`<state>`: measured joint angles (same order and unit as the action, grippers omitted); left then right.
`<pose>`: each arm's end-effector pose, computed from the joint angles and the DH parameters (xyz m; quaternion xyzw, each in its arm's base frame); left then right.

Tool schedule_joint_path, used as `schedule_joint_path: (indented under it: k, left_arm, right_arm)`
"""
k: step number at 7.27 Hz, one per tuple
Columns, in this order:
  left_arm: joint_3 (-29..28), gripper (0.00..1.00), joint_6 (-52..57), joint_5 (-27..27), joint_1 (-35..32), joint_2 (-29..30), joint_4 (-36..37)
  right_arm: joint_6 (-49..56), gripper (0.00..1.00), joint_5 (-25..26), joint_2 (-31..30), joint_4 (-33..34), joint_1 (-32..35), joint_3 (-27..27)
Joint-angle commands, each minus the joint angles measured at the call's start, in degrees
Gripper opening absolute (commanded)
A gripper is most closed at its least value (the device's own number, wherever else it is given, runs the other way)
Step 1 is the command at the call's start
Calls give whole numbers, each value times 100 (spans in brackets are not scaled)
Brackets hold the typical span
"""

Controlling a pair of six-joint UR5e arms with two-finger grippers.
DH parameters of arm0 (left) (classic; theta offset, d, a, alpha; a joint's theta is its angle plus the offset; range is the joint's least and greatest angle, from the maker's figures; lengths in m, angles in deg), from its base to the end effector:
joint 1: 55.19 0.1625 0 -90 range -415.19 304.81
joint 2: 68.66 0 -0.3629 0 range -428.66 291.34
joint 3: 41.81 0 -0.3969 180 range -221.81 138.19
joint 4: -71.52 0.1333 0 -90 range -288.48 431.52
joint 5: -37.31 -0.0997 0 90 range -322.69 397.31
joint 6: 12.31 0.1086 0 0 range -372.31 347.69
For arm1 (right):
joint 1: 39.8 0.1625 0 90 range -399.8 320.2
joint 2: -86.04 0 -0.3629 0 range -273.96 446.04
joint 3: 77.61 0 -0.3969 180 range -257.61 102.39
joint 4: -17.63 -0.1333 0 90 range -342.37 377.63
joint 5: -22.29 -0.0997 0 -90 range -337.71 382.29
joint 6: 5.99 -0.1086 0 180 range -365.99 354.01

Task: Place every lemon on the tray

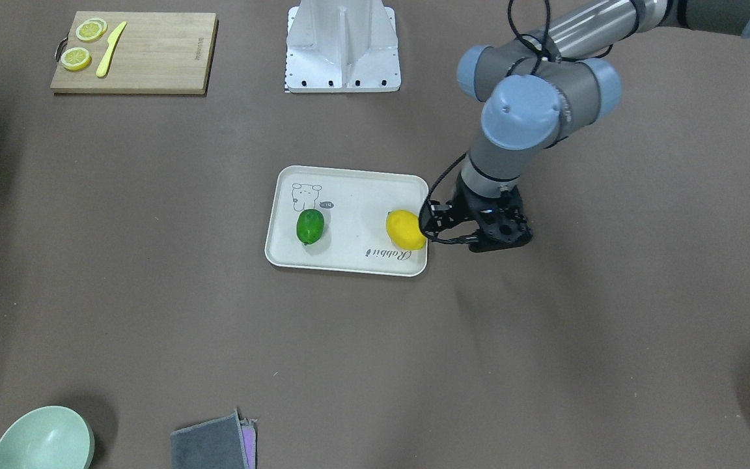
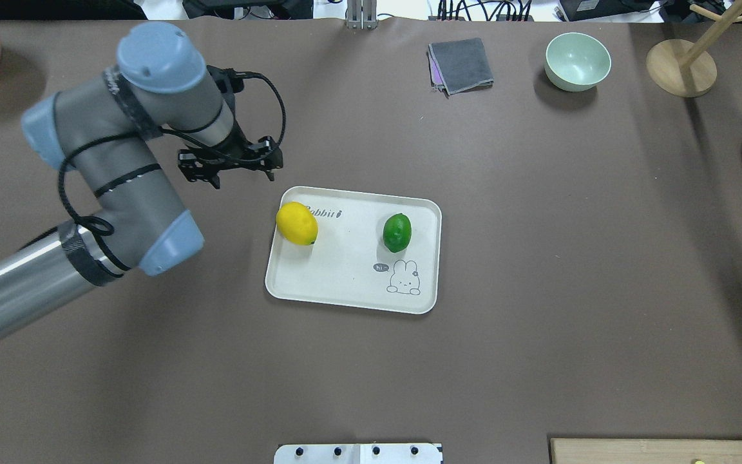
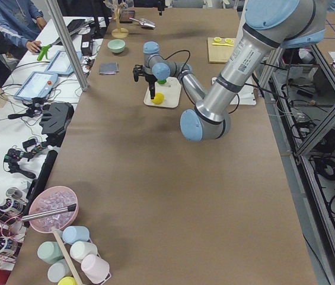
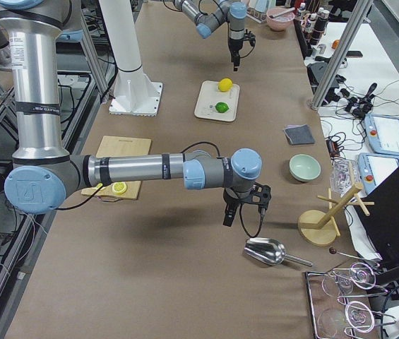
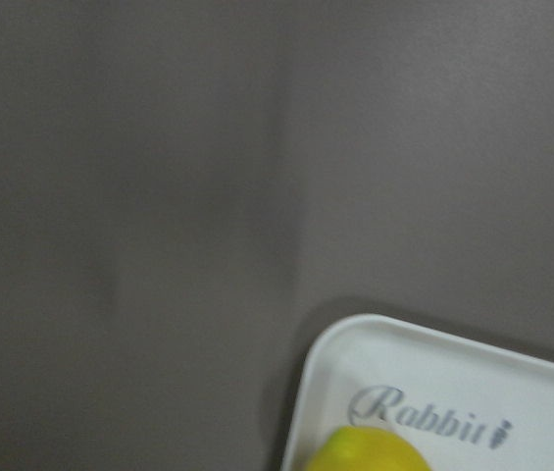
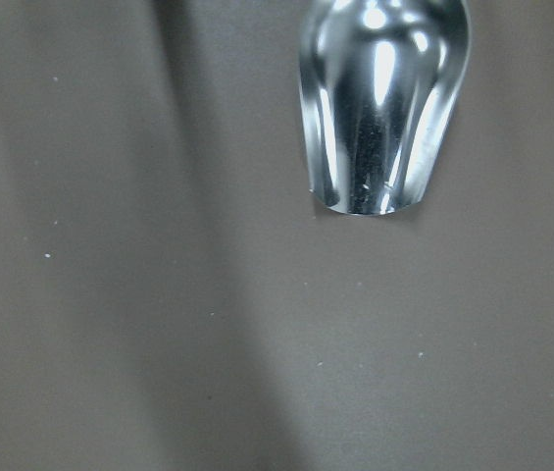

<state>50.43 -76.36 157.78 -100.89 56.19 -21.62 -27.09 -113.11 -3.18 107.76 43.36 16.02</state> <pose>0.4053 -0.5274 0.2280 -0.0058 0.4135 -0.0663 0.9081 -0.0047 -0.5088 0.5634 -0.0597 -0.3825 0.1001 0.9166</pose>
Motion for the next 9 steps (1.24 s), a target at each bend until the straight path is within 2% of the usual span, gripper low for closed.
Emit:
schedule_joint_path:
  k: [1,3,5,7,8,9]
  left_arm:
    - [521,98,1161,346,-682,-906,312]
    - [532,98,1972,372,-1210,-1653,411]
    - [121,98,3207,748,-2043,-2068,428]
    - [-283,98,4553,829,-2904,-2482,437]
    - [-425,98,5194,1256,-3431,-2866,367]
    - [-461,98,5706,1460,-3897,-3192,349]
  right_arm:
    - [403,100,146,19,286,191,-47]
    - [414,100,155,1,295,235,14]
    - [501,100,251,-16,304,235,32]
    - [677,100,252,-25,417,261,32]
    - [782,100,252,-34,436,270,24]
    - [791,100,260,-25,436,270,24]
